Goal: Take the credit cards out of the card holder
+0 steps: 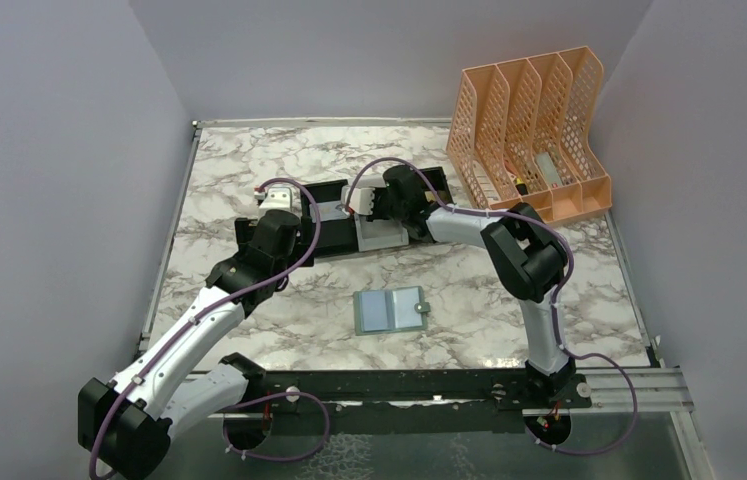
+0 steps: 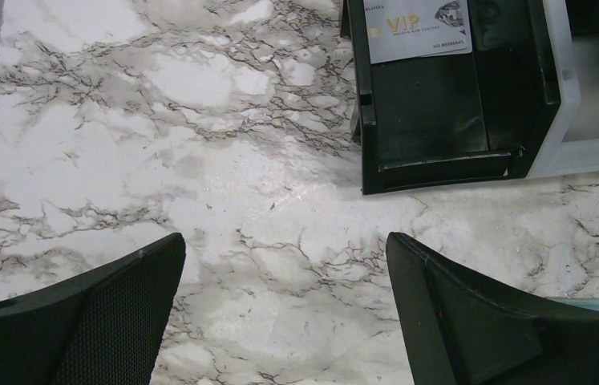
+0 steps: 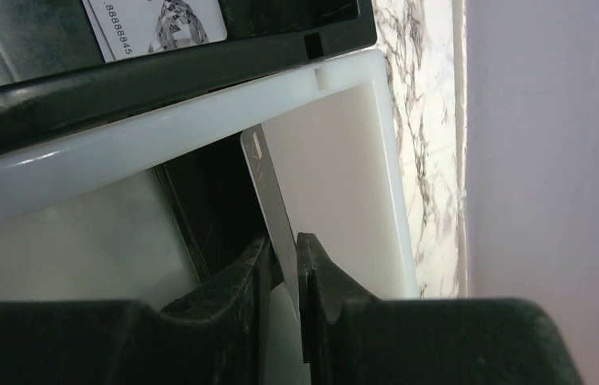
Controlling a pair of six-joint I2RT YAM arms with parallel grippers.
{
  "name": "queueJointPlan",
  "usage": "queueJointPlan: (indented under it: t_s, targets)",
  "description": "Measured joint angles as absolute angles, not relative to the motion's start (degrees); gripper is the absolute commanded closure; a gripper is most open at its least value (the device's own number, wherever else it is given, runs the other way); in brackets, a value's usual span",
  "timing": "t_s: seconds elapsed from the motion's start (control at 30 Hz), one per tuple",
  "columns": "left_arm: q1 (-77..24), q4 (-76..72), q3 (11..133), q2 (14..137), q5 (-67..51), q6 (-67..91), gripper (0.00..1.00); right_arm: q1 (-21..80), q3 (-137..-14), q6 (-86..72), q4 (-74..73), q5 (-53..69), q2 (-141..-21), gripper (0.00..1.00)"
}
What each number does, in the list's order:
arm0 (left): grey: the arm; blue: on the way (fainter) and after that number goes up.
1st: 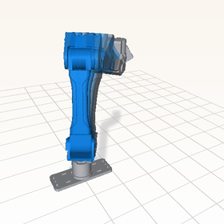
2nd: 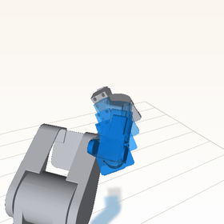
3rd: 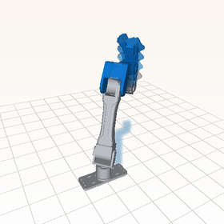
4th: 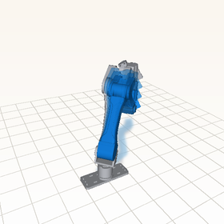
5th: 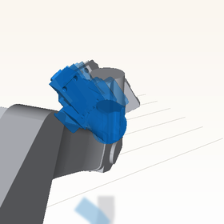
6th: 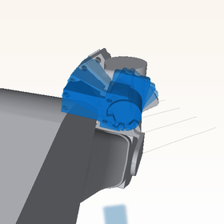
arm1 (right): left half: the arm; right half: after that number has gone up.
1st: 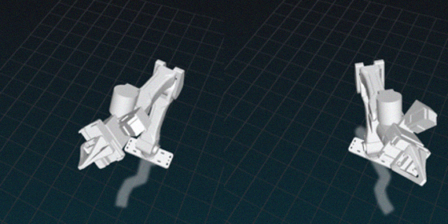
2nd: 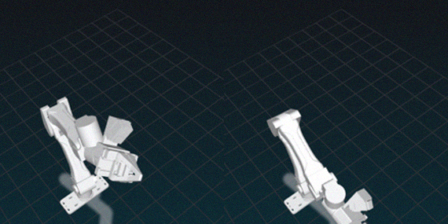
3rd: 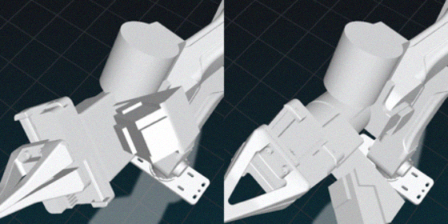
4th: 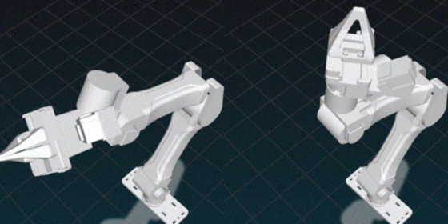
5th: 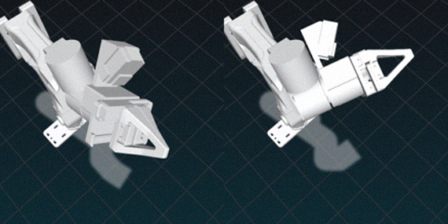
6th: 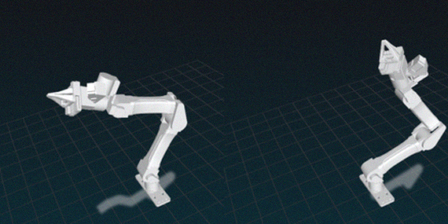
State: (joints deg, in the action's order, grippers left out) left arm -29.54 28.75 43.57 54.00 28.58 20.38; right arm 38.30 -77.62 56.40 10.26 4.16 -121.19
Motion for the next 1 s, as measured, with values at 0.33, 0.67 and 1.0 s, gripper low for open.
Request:
queueJointPlan:
  t_s: [0.33,0.67,1.0]
  targets:
    - [-29.3,28.8,43.6,54.1,28.5,20.1,0.01,38.3,-78.2,55.8,8.0,5.4,-121.2,0.64]
    - [-29.3,28.8,43.6,54.5,28.3,19.9,0.01,38.3,-79.6,54.9,5.0,7.6,-121.1,0.61]
    - [-29.3,28.8,43.6,54.6,27.9,19.8,0.01,38.3,-79.6,54.6,3.4,8.4,-121.1,0.61]
